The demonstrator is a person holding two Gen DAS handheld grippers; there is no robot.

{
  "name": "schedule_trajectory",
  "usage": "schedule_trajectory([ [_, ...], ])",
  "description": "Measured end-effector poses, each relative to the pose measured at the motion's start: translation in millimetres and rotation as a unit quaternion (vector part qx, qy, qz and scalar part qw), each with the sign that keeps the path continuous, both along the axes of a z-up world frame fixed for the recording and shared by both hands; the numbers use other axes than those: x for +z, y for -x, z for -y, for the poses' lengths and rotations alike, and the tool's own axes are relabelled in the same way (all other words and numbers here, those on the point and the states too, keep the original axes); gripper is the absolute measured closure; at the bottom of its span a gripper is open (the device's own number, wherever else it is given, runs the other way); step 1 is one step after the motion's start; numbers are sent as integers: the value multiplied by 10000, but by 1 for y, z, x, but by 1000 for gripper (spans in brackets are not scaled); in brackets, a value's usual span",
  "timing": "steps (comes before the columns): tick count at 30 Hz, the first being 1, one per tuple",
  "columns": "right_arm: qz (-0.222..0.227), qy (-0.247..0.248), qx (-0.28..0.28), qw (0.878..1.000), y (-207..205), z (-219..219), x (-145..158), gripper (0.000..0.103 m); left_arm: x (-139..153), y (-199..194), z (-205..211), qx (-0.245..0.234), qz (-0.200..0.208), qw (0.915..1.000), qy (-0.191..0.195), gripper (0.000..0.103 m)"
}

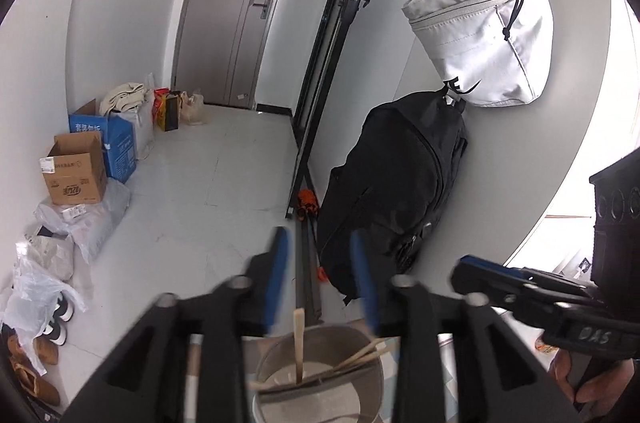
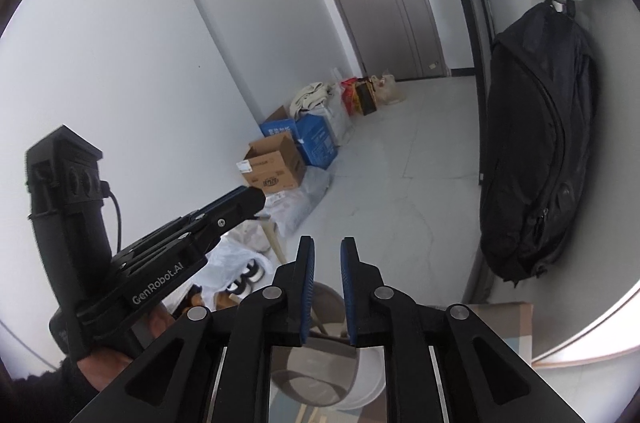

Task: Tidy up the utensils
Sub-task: 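Lift the held chopsticks with both grippers and release them into the caddy, then lower both open grippers toward the loose chopsticks beside the caddy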

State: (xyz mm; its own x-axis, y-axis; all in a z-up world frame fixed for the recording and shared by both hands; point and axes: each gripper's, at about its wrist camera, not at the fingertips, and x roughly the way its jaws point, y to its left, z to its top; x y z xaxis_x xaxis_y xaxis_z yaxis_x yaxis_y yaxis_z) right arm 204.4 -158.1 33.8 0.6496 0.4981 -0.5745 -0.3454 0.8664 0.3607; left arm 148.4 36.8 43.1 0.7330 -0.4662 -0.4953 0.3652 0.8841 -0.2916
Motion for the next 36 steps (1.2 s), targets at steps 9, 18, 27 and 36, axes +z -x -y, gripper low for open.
schedule_trajectory([
  [9, 69, -215, -408, 9989, 42, 38, 14, 45, 20, 37, -8, 446, -46, 9990, -82, 33],
  [18, 70, -332, -367, 9987, 78, 57, 30, 23, 35, 76, -11, 755, -192, 9969, -95, 28],
  [27, -337, 22, 206, 9992, 105, 40, 7, 17, 15, 107, -14, 1094, -222, 9934, -271, 16],
  [36, -996, 495, 551, 9923, 121, 13, -70, 19, -51, 115, -31, 1778, -661, 9813, -323, 16],
])
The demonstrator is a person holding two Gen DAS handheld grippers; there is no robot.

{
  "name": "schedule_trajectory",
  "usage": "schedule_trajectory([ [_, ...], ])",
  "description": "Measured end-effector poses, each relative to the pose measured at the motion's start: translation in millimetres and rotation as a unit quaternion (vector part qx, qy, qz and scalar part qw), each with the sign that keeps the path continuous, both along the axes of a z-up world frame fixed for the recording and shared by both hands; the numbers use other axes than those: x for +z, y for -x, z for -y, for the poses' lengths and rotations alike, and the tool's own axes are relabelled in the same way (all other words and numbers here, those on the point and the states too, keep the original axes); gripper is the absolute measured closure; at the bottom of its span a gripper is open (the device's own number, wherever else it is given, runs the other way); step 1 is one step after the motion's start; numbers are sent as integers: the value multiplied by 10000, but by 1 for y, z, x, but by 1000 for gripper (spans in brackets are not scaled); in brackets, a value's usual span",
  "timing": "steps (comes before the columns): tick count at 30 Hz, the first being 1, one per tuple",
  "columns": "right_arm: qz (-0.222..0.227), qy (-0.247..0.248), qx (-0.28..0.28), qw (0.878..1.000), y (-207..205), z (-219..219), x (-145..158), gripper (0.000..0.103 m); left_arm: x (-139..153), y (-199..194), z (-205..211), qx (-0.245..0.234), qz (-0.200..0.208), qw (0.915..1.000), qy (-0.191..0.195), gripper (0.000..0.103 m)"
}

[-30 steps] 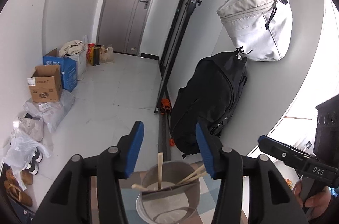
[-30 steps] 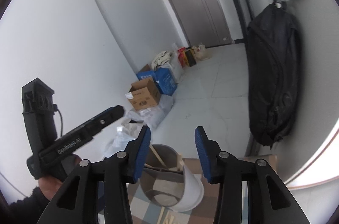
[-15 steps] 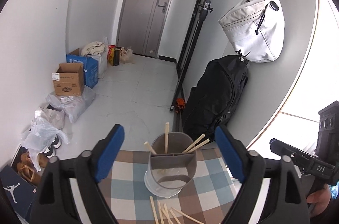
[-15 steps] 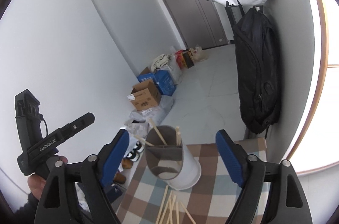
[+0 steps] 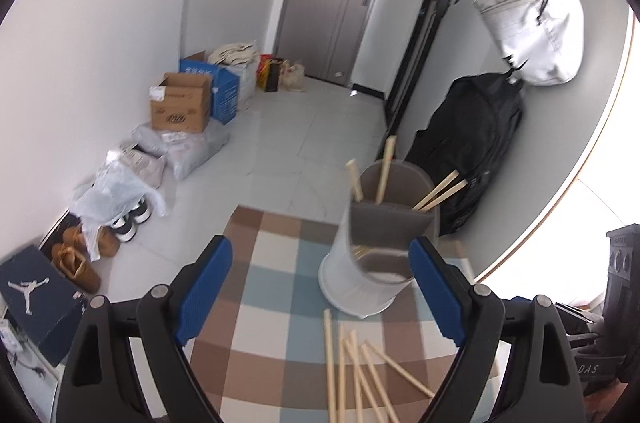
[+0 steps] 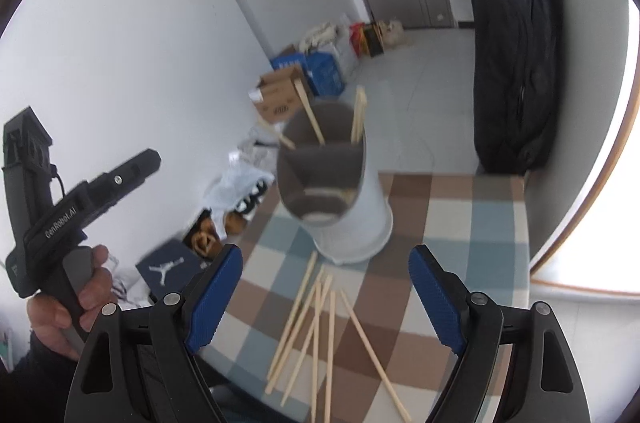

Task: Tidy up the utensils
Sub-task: 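Lower both open grippers toward the loose chopsticks beside the caddy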

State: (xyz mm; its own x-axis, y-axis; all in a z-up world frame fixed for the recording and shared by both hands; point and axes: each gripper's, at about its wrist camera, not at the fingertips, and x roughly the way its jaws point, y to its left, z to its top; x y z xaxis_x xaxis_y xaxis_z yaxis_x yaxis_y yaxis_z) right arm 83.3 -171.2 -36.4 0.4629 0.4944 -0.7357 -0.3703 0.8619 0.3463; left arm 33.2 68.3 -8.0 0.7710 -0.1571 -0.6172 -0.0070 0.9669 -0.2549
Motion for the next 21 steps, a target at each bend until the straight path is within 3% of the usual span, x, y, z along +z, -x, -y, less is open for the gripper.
schedule_trajectory([
  [3, -294, 158, 57, 9994, -1, -6, -26, 32, -17, -5, -4, 110, -189, 9998, -15, 16],
  [6, -453, 278, 64, 9986, -2, -12, -44, 34, -25, -4, -10, 152, -264, 9995, 2, 16],
  [18, -796, 897, 478, 9916, -9, -58, -90, 65, -41, -1, -18, 88, -503, 9987, -62, 16],
  [21, -963, 1024, 583, 9884, -11, -66, -103, 69, -39, 0, -19, 35, -564, 9983, -119, 16],
])
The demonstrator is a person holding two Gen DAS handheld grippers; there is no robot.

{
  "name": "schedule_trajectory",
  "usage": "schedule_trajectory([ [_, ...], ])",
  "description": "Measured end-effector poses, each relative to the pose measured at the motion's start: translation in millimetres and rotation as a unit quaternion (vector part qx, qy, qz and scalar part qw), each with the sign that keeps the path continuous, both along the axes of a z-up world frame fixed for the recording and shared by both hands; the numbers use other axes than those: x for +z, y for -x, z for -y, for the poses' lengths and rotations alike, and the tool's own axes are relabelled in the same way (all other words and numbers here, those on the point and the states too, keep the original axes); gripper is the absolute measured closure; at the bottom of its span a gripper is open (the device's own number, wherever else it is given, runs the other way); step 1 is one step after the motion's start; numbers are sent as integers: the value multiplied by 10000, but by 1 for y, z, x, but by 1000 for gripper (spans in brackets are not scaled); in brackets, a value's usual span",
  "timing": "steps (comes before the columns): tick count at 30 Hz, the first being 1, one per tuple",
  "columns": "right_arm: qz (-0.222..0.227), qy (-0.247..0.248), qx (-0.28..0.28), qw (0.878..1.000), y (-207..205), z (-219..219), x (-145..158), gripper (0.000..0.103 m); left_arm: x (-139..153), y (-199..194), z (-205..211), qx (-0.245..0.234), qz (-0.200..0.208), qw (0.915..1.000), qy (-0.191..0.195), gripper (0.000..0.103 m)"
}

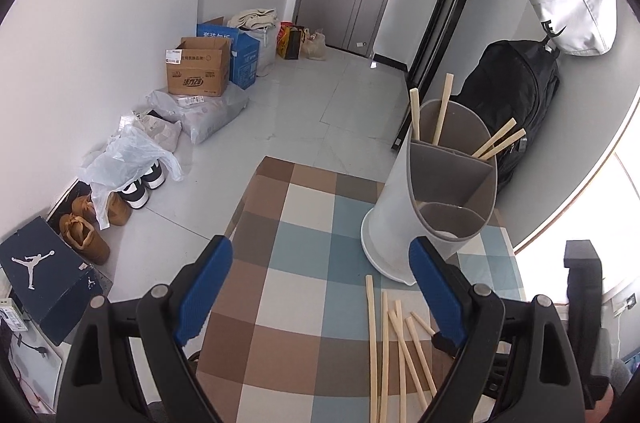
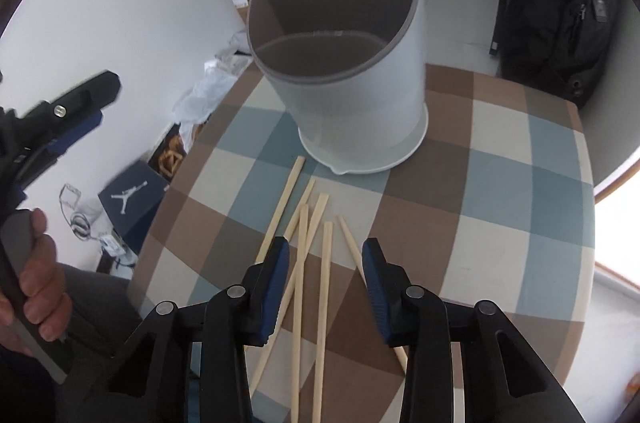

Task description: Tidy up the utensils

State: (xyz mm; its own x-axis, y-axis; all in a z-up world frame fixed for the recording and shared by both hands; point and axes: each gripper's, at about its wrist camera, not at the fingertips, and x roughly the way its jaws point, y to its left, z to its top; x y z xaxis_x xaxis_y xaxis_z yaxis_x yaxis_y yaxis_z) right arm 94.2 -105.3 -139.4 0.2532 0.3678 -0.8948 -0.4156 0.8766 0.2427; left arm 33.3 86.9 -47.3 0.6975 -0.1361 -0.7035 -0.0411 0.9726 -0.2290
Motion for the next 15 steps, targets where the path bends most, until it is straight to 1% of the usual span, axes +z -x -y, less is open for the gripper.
schedule_trajectory([
  [1, -93, 39, 42, 9999, -1, -3, -5, 73, 0, 0, 1, -56, -67, 10000, -29, 16],
  [5, -315, 243, 66, 9992, -8, -8, -23, 74, 0, -1, -3, -39, -134, 9999, -35, 16],
  [6, -370, 255, 77, 9990, -10, -10, -26, 77, -2, -3, -6, -23, -179, 9998, 2, 16],
  [8, -385, 214, 136, 9989, -12, -15, -27, 77, -4, -5, -13, 50, -274, 9995, 168, 16],
  [11, -344, 185, 233, 9990, -15, -25, -27, 77, -5, -6, -20, 177, -338, 9991, 199, 16],
  [15, -373, 290, 327, 9983, -21, -41, -32, 77, -6, -6, -23, 253, -361, 9987, 267, 16],
])
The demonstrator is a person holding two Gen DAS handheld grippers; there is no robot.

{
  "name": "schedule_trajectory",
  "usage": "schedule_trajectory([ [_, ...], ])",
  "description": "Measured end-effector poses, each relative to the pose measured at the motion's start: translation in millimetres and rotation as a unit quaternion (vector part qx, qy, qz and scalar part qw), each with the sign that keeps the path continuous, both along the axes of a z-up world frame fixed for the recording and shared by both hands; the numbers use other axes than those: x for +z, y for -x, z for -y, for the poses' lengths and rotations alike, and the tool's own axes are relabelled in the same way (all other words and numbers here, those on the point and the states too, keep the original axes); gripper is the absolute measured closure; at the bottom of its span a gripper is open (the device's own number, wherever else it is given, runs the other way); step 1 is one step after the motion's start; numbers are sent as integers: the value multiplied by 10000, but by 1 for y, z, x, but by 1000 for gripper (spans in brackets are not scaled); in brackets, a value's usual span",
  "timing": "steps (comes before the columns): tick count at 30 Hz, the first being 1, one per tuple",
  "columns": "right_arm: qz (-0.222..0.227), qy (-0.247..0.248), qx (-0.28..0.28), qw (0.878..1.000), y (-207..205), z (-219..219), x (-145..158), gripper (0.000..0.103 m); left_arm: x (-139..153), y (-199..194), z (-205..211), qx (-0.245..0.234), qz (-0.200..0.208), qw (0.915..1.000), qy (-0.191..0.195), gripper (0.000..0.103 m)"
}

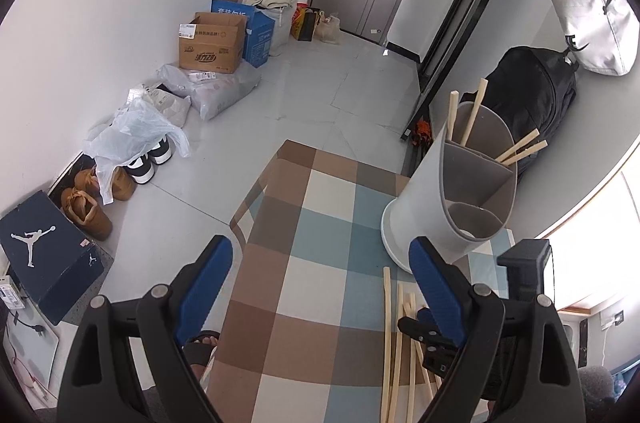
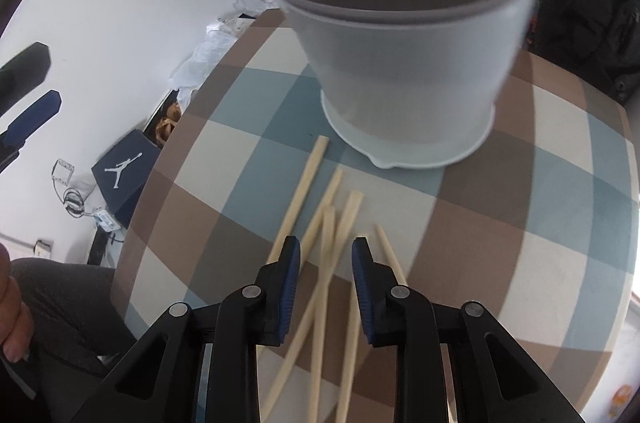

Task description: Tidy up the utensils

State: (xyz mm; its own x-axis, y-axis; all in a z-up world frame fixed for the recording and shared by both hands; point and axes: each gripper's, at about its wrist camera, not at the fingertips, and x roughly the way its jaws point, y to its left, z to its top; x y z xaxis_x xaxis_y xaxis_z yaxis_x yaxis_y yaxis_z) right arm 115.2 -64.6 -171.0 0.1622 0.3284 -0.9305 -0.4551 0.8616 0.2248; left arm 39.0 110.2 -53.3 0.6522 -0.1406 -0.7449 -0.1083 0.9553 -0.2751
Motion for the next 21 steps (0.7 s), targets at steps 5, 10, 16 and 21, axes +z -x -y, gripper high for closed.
schedule_trajectory([
  [5, 146, 239, 79, 9996, -4, -13, -3, 77, -3, -2, -5, 80, -54, 9999, 43, 16],
  [10, 142, 229, -79, 9996, -5, -11, -6, 94, -5, -5, -8, 132, -81, 9999, 35, 16],
  [16, 208, -123, -456, 9987, -4, 8, 7, 97, -13, -9, -5, 122, -228, 9996, -68, 16],
  [21, 502, -605, -755, 9940, 0, 35, 38, 98, -30, -17, 9, -70, -587, 9979, -258, 16],
])
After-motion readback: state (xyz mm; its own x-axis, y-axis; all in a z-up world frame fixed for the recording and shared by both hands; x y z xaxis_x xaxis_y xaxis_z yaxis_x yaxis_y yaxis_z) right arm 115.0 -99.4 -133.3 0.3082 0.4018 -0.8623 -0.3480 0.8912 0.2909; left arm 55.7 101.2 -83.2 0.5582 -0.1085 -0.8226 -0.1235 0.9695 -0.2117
